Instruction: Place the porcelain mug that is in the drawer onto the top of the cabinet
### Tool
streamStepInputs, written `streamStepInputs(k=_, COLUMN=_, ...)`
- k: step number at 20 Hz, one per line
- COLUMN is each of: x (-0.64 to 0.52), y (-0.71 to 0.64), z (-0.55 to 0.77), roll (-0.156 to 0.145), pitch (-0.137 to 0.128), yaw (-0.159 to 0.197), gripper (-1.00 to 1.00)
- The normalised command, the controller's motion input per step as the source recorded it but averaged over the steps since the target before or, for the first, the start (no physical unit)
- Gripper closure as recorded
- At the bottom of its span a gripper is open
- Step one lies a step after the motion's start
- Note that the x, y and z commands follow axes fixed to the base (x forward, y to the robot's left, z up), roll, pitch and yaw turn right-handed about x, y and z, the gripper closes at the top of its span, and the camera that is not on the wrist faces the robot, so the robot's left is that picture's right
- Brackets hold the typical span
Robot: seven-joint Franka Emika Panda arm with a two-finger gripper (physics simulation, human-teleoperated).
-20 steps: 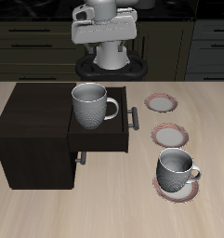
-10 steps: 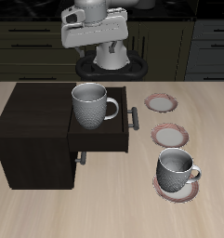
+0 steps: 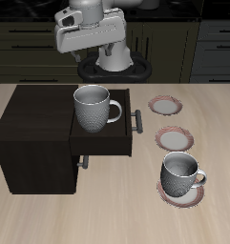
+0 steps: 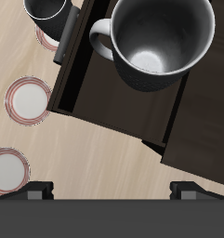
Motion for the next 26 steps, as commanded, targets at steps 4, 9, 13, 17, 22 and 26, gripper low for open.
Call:
streamStepInputs(k=4, x=0.16, y=-0.1, z=0.11, roll=0.015, pitch=-0.031, yaw=0.168, gripper=-1.0)
streamStepInputs(k=9, x=0.12, y=-0.13, z=0.15, roll=-0.01, pitch=-0.041, yaw=0.104, gripper=-1.0)
streamStepInputs(k=13, x=0.19, y=-0.21, z=0.09, roll=-0.005, pitch=-0.055, yaw=0.169, gripper=-1.0)
streamStepInputs(k=17, x=0.22, y=-0.19, z=-0.01, roll=-0.036, pitch=-0.02, yaw=0.099, gripper=-1.0)
streamStepInputs(k=22, x=0.18, y=-0.04, z=-0.06, roll=-0.021, pitch=-0.022, yaw=0.09, gripper=-1.0)
streamStepInputs(k=26, x=0.14, y=0.06, z=0.02, roll=-0.018, pitch=-0.027, yaw=0.074, gripper=-1.0)
